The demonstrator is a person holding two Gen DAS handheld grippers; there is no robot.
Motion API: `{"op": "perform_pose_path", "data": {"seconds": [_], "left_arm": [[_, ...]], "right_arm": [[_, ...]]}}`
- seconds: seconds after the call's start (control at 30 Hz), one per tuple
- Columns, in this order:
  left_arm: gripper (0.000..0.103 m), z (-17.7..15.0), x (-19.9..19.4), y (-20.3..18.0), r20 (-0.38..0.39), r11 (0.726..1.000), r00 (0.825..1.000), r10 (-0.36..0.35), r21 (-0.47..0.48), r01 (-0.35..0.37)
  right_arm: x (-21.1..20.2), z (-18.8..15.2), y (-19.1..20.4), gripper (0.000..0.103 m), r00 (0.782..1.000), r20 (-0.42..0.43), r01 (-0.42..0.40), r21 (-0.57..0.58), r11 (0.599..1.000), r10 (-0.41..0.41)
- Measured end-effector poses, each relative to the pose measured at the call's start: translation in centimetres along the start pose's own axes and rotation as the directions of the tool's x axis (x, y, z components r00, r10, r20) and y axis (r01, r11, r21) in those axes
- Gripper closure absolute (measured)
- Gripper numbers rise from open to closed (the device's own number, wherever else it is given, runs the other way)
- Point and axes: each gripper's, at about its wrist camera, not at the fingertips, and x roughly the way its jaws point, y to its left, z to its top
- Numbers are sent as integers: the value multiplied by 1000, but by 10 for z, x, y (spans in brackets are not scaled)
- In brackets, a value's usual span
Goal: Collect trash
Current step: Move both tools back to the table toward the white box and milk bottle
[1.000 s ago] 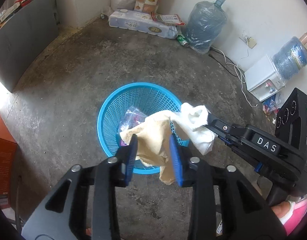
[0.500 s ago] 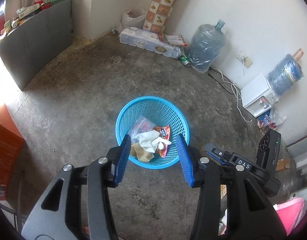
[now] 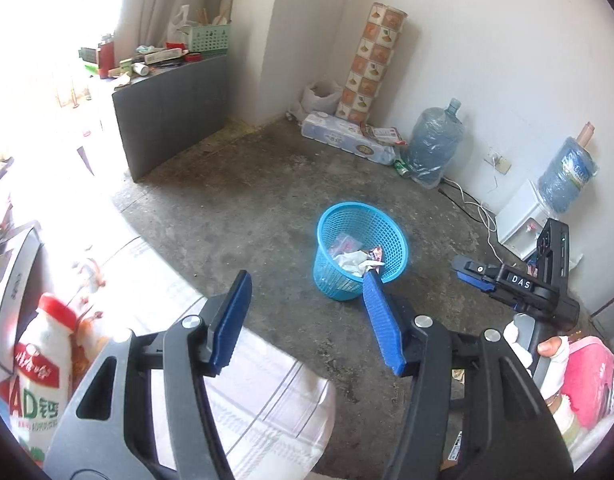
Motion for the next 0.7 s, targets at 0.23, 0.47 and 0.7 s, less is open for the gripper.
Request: {"op": "perform_pose_path", "data": {"seconds": [0.23,0.47,0.7], "left_arm": [[41,-67,-119,72,148,978,973,176,-136,-156],[35,-124,-174,124,193,925,930,313,-285,-252],[35,-150,-150,169,139,883,940,310,-409,-231]], "right_arm": [[-5,-15,104,39,987,-76,-156,-177,972,144],[26,-54,196,38,931,-273,-311,-250,917,242],[72,-94,257,38,858,-460,-362,-220,906,230]]}}
